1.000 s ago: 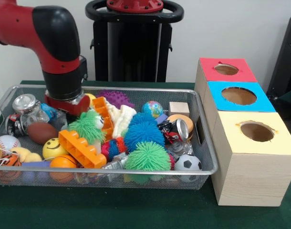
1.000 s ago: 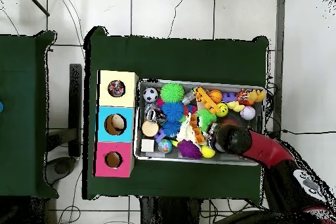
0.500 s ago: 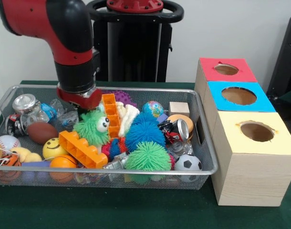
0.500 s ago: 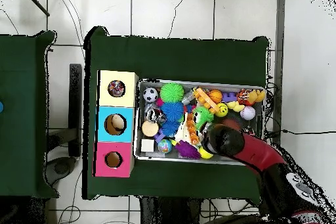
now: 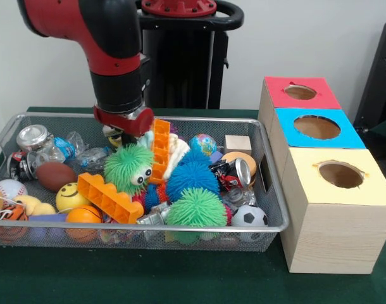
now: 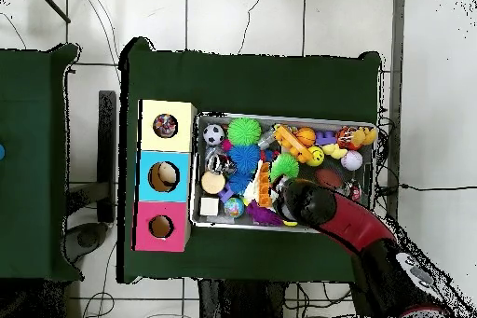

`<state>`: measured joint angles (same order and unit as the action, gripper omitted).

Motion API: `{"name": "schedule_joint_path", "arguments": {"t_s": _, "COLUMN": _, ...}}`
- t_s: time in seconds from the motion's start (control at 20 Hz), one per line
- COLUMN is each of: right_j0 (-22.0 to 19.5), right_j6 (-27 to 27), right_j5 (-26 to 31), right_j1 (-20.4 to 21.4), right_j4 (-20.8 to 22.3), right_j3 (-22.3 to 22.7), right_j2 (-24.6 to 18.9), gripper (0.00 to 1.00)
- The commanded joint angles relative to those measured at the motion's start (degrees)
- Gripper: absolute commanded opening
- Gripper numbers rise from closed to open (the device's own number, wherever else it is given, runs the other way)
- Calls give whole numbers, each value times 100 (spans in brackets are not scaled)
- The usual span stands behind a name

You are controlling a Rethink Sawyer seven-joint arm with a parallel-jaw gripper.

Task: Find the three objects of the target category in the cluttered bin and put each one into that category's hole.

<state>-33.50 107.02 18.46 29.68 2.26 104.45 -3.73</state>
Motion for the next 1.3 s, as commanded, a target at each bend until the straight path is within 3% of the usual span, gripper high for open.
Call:
{"name": "schedule_joint_path", "arguments": {"t_s": 0.05, "right_j0": 184, "right_j6": 1158, "right_j5": 219, "right_j1": -251, "right_j4": -312, "right_j3": 988, "right_j2": -151, "gripper": 0}}
{"name": "schedule_joint_path", "arguments": {"t_s": 0.5, "right_j0": 429, "right_j6": 1171, "right_j5": -467, "right_j1": 55, "right_j4": -252, "right_j3": 979, "right_j2": 124, "gripper": 0}}
{"name": "schedule_joint_path", "arguments": {"t_s": 0.85, "right_j0": 127, "right_j6": 1050, "right_j5": -1271, "right_j1": -4, "right_j4": -287, "right_j3": 655, "right_j2": -268, "gripper": 0}}
{"name": "schedule_joint_path", "arguments": {"t_s": 1.1, "right_j0": 542, "right_j6": 919, "right_j5": -367, "right_j1": 467, "right_j4": -521, "right_j3": 274, "right_j2": 95, "gripper": 0}}
{"name": "schedule_joint_path", "arguments": {"t_s": 1.3, "right_j0": 770, "right_j6": 876, "right_j5": 277, "right_j1": 564, "right_j4": -664, "right_j3": -139, "right_j2": 248, "gripper": 0}}
